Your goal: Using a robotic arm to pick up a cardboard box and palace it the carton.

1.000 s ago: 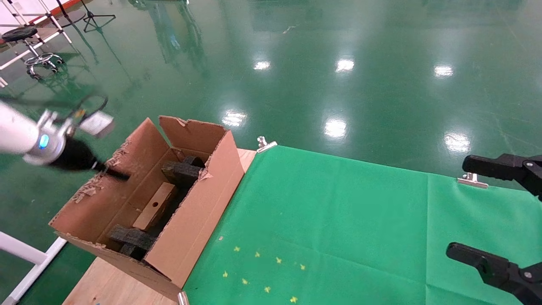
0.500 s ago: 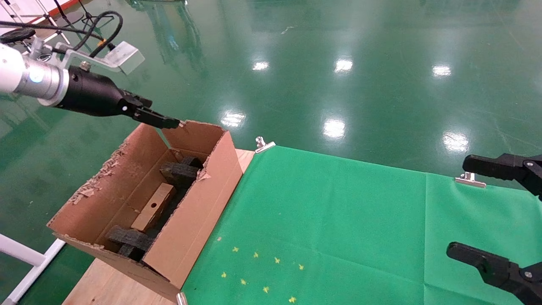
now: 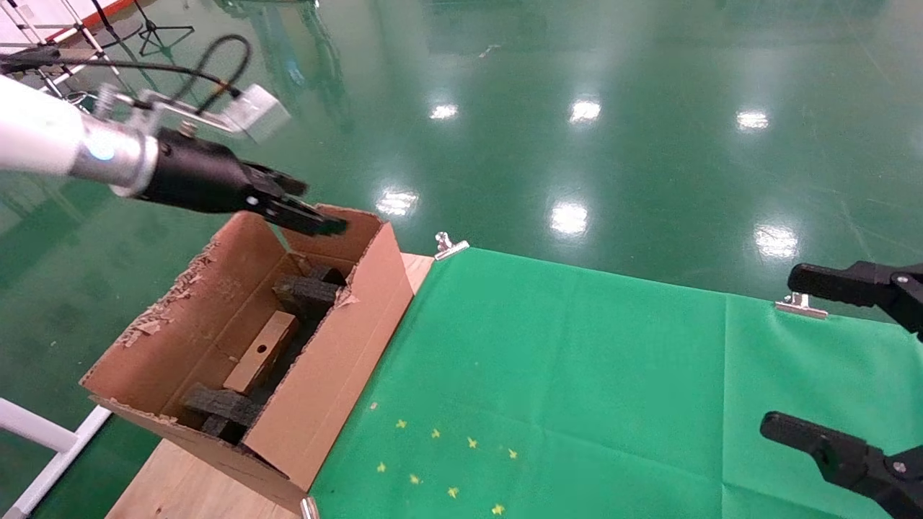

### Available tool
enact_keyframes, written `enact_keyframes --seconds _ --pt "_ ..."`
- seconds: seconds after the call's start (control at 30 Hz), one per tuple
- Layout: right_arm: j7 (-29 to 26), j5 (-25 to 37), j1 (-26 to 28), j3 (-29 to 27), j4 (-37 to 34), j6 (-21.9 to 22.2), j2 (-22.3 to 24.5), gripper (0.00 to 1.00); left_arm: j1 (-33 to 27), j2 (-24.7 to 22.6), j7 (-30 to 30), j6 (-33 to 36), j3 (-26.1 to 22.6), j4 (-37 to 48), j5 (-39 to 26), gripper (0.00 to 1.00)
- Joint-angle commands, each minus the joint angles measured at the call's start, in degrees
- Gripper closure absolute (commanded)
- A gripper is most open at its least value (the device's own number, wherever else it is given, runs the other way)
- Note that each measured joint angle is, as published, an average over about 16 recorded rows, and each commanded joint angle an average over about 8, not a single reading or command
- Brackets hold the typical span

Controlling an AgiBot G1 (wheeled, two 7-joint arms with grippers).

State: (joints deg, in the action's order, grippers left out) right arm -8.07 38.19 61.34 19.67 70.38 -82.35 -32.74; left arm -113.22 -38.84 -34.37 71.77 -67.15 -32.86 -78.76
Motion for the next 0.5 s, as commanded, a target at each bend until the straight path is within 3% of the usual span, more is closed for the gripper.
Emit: enact_keyframes --seconds 0.03,0.5 --pt "0.0 0.0 0.0 0.0 0.0 0.0 0.0 0.0 1.9 0.1 0.9 0.5 1.9 -1.5 1.4 0.0" --pt "0.0 0.0 0.0 0.0 0.0 0.0 0.0 0.0 16.8 1.2 7.7 4.5 16.7 -13.3 12.0 0.0"
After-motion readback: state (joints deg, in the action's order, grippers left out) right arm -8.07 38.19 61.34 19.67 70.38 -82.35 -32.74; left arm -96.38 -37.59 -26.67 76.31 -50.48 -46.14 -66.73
